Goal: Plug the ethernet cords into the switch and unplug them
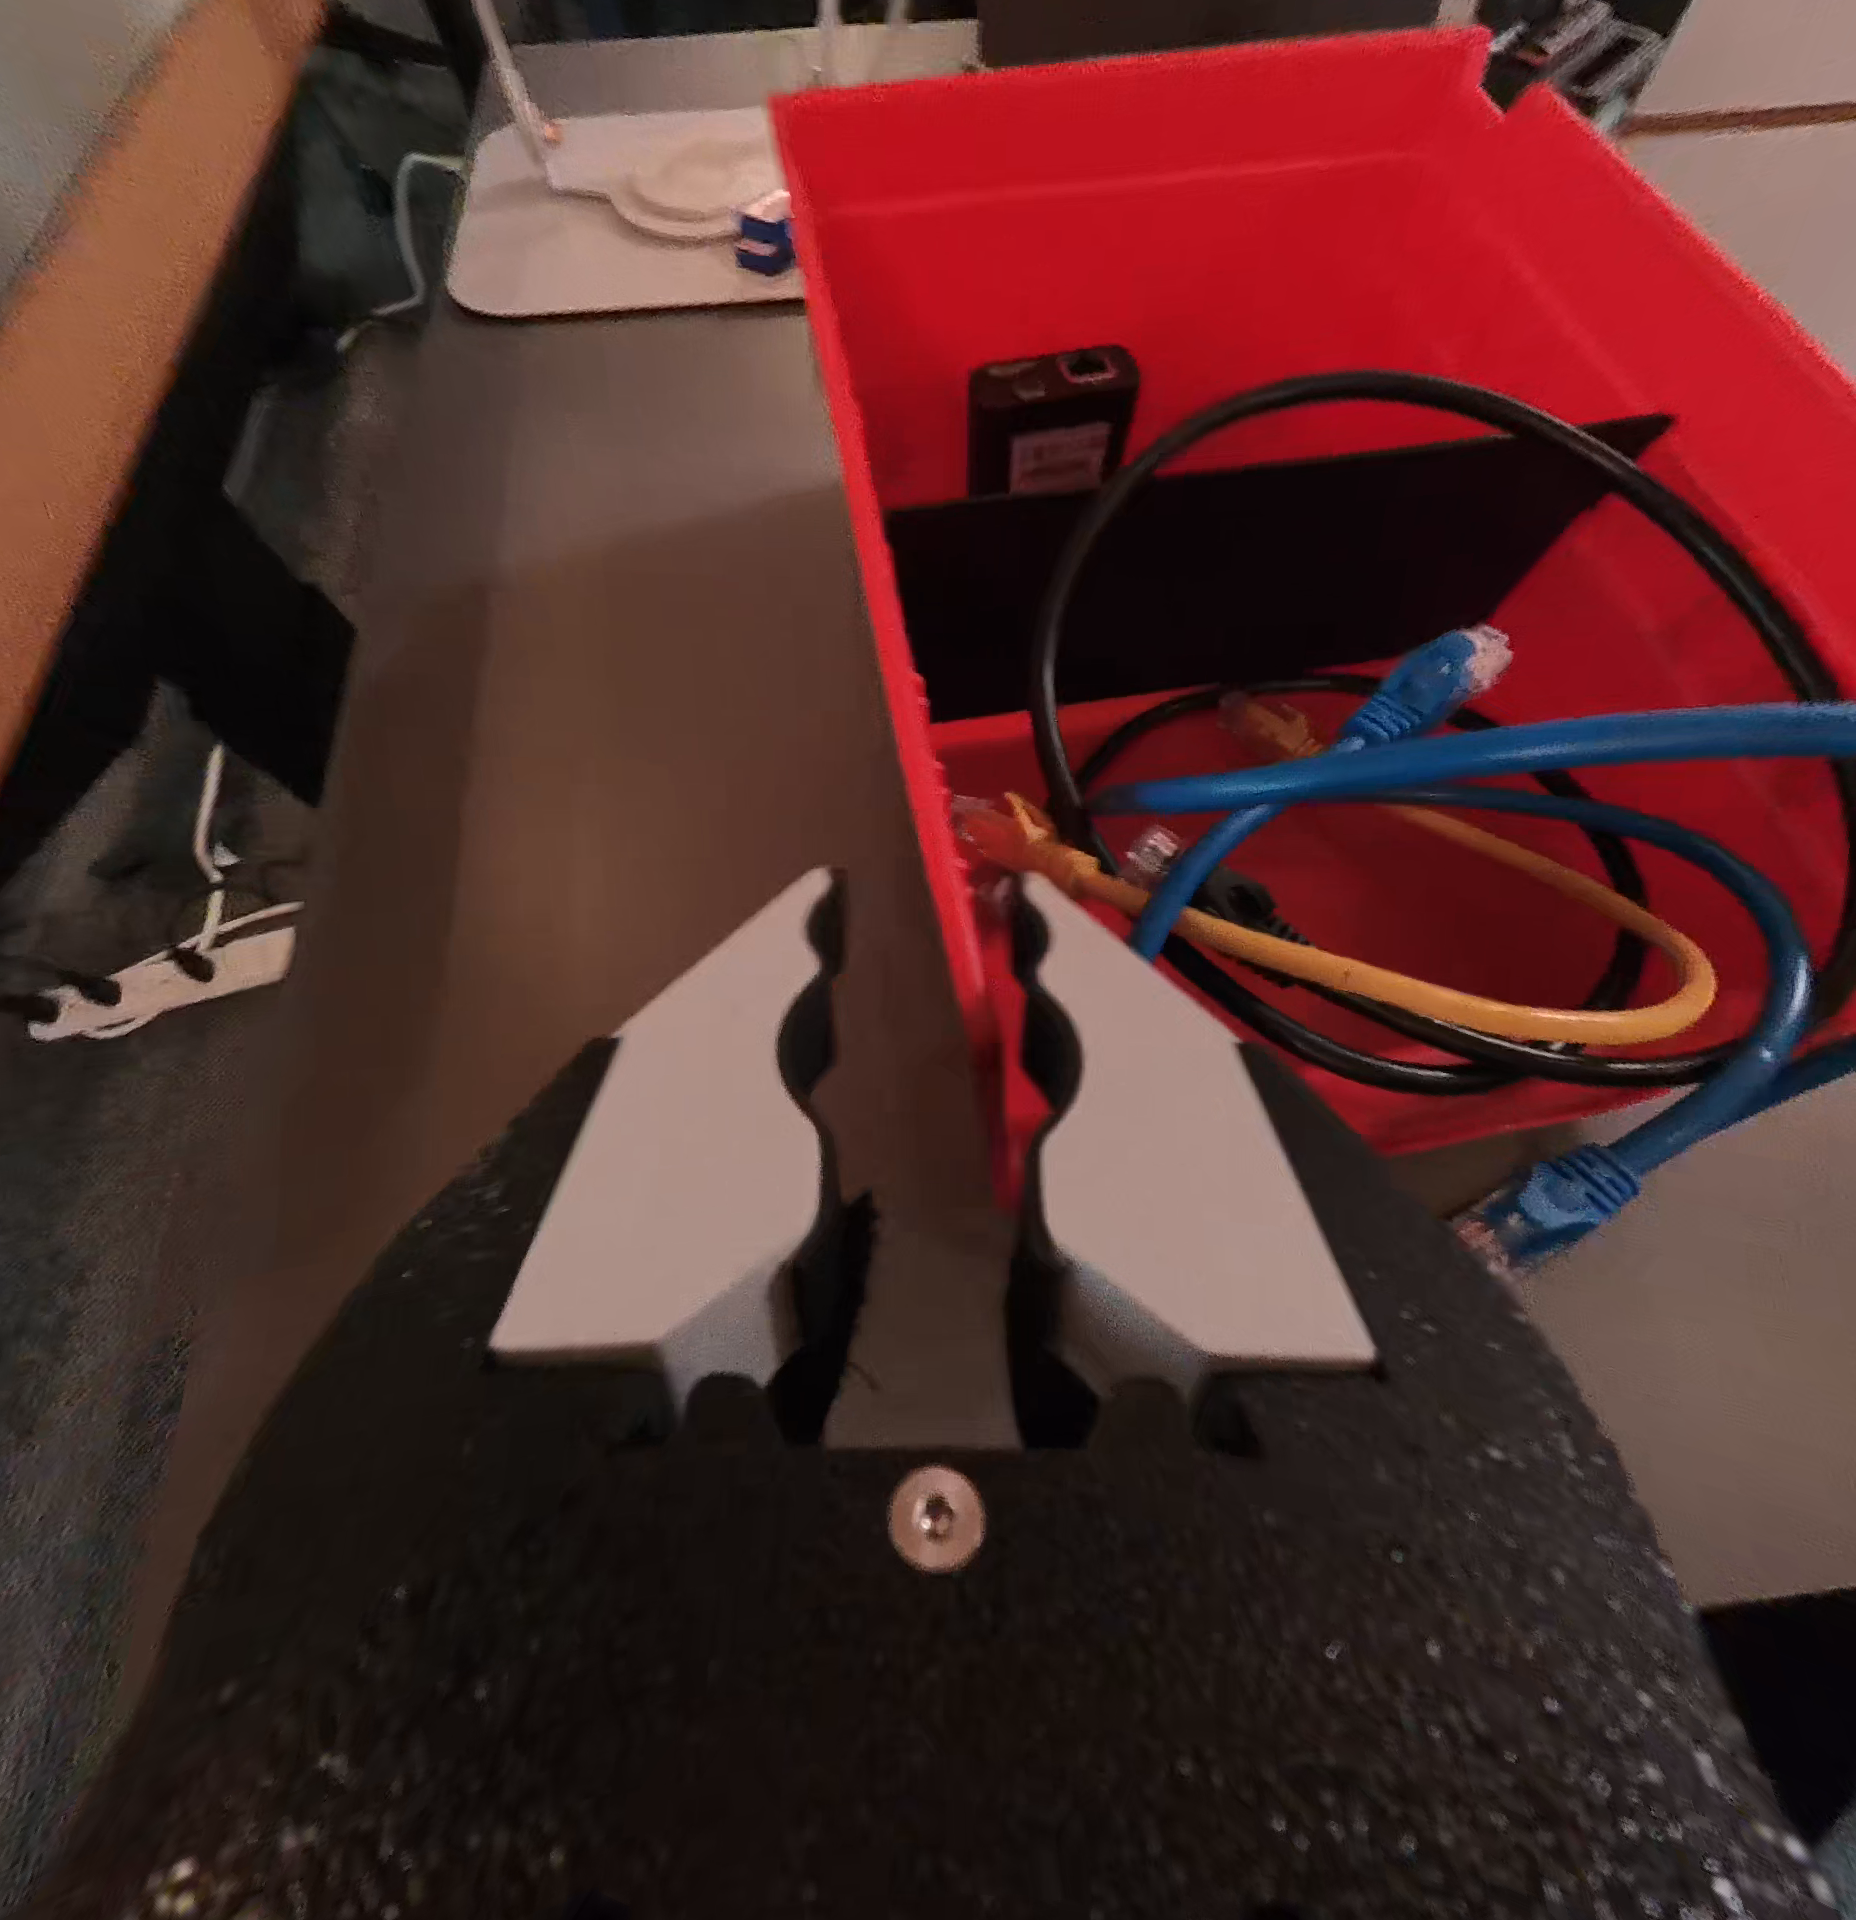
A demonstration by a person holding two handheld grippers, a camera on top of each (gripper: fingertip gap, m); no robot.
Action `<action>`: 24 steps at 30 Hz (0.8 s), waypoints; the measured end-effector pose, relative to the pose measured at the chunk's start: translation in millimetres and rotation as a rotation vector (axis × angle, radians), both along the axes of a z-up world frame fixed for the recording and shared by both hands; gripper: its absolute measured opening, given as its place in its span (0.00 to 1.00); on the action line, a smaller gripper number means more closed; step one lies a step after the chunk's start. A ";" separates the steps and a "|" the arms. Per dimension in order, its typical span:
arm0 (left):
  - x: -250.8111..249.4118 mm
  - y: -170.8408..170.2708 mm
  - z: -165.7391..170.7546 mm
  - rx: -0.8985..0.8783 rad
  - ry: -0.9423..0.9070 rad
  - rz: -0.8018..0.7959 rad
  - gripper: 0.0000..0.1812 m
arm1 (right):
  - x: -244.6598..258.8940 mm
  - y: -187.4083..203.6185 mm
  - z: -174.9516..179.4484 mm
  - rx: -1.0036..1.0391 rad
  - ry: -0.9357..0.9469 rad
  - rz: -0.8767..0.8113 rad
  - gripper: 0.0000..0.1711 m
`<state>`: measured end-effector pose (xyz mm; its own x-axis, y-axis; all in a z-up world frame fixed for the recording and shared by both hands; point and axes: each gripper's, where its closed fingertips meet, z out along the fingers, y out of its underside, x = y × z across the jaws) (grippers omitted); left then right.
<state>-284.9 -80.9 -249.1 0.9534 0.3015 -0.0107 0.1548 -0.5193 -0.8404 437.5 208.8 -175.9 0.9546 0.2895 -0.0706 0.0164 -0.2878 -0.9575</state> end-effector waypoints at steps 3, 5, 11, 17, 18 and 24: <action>-8.5 -7.0 35.3 0.037 0.064 0.045 0.30 | -49.4 -8.9 46.3 0.093 -0.004 0.109 0.43; -2.0 4.9 64.4 0.053 0.160 -0.030 0.32 | -108.2 -18.8 69.4 0.145 0.006 0.273 0.42; 34.8 87.0 95.3 -0.131 0.355 -0.462 0.32 | -307.6 -61.8 62.3 0.211 0.035 0.799 0.40; 28.3 158.6 51.3 -0.483 0.449 -0.785 0.27 | -387.0 -25.3 -2.0 0.326 -0.068 0.806 0.37; 24.9 165.4 41.8 -0.545 0.467 -0.818 0.25 | -389.4 -18.0 -7.3 0.331 -0.046 0.800 0.35; 4.3 186.9 -4.6 -0.811 0.536 -0.942 0.31 | -369.2 19.2 -33.3 0.378 -0.073 0.754 0.35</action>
